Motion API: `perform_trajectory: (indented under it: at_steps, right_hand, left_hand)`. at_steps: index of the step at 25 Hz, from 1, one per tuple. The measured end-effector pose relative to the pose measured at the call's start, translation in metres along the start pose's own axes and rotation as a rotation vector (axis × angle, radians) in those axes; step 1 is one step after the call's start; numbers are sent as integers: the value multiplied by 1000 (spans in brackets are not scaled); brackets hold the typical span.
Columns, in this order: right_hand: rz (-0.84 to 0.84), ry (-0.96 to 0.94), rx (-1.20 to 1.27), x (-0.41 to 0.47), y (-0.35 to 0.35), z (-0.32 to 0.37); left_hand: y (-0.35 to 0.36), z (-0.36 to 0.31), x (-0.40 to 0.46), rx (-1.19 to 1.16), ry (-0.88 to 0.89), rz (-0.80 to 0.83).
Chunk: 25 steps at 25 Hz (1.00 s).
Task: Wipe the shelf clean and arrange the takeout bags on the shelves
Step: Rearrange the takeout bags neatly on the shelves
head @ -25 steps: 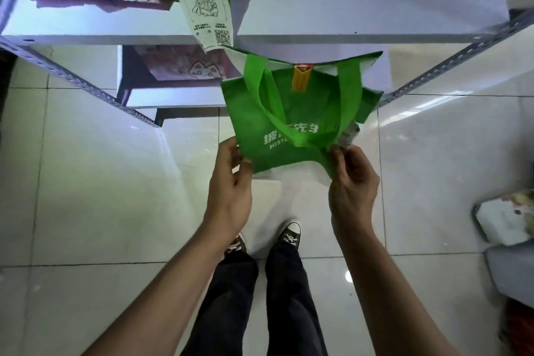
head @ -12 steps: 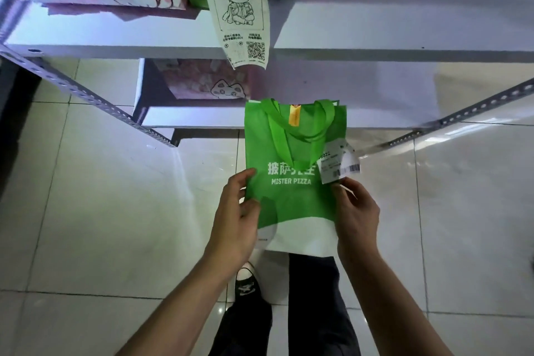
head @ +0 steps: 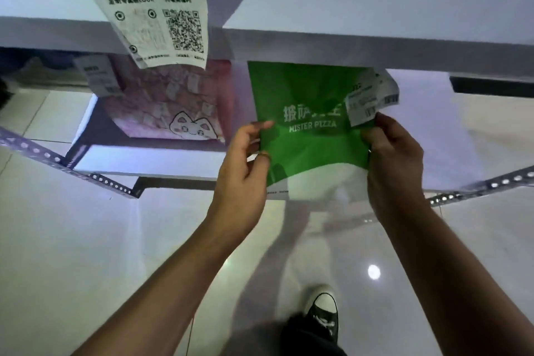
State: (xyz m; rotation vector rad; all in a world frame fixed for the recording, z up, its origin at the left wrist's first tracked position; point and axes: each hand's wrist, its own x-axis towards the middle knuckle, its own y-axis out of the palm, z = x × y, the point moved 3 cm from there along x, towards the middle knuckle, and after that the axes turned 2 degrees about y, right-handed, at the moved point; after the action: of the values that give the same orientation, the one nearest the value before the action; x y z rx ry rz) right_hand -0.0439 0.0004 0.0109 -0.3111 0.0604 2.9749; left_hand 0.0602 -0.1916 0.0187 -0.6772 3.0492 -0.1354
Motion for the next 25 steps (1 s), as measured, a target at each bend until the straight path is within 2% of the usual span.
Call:
perform_trajectory:
  at_steps: [6, 12, 18, 22, 25]
  right_hand:
    - [123, -111, 107, 62, 12, -38]
    - [122, -291, -227, 65, -5, -61]
    - [162, -232, -430, 47, -17, -46]
    - [64, -220, -422, 25, -25, -32]
    - [138, -284, -384, -4, -28, 4]
  left_hand:
    - [18, 59, 54, 8, 156, -35]
    - [17, 92, 56, 22, 202, -10]
    - [10, 77, 38, 157, 85, 17]
    - [6, 55, 21, 298, 170, 2]
    - [11, 20, 0, 315, 237, 54]
